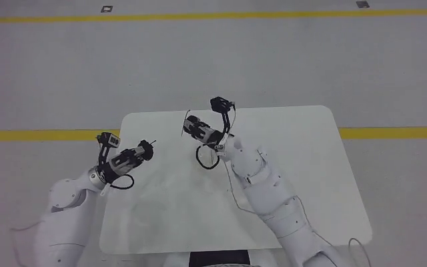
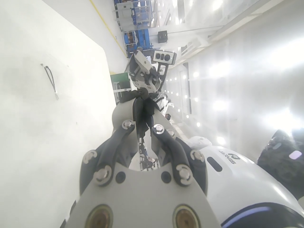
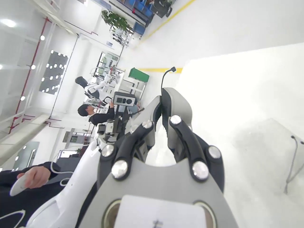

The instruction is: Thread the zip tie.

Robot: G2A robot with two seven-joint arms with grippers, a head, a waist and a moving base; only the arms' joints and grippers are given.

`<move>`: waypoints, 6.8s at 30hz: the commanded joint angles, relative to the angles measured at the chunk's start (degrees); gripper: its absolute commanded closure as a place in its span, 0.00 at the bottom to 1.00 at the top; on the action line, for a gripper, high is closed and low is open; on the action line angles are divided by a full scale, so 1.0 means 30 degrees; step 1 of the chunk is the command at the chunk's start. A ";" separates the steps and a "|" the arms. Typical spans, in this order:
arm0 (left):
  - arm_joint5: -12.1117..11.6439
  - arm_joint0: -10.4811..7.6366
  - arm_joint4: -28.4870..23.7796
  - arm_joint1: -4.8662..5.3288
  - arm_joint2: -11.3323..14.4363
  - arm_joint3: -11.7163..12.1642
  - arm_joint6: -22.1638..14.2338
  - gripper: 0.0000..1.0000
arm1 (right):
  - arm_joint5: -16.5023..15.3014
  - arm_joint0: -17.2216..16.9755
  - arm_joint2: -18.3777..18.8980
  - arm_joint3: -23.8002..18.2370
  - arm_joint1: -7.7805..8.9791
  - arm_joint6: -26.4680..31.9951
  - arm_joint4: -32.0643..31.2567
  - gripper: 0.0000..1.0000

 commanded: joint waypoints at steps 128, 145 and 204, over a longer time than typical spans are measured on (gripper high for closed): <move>0.0232 0.0913 -0.2331 -0.0546 0.2517 0.0165 0.3498 1.00 | -0.4090 -0.0670 -0.3855 0.3069 -0.0269 -1.0843 -0.4900 1.00; 0.0232 0.0913 -0.2331 -0.0546 0.2517 0.0165 0.3498 1.00 | -0.4236 -0.0881 -0.3826 0.2365 -0.0201 -1.0941 -0.5107 1.00; 0.0232 0.0913 -0.2331 -0.0546 0.2517 0.0165 0.3498 1.00 | -0.4132 -0.0583 -0.3938 0.3272 -0.0273 -1.1101 -0.4970 1.00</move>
